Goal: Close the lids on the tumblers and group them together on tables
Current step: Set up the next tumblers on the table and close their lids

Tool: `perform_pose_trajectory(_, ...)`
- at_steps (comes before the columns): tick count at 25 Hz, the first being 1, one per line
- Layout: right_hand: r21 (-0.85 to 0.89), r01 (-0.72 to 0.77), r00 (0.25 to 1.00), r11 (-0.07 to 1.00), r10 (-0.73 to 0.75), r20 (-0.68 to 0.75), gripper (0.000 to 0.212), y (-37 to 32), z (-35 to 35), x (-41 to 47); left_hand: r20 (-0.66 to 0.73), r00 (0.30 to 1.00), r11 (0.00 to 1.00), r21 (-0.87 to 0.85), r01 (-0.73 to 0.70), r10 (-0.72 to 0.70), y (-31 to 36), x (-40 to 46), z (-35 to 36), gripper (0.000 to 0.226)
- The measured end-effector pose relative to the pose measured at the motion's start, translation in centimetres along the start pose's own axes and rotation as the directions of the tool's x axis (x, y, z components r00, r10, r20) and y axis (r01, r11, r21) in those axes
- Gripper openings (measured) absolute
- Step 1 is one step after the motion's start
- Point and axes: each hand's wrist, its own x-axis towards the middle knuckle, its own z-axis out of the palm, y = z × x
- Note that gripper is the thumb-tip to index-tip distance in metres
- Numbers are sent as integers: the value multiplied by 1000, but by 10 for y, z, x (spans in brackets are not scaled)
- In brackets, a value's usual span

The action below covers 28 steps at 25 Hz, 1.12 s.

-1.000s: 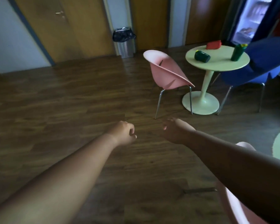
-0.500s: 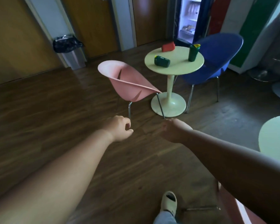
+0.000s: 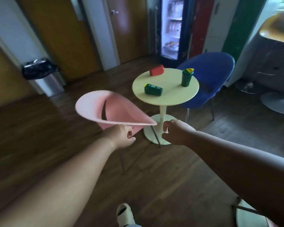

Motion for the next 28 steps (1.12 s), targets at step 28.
perform_pose_trajectory(28, 43, -239, 971, 970, 238, 18, 29, 276, -110, 403, 146, 969, 980, -42, -193, 197, 101, 537, -21, 30)
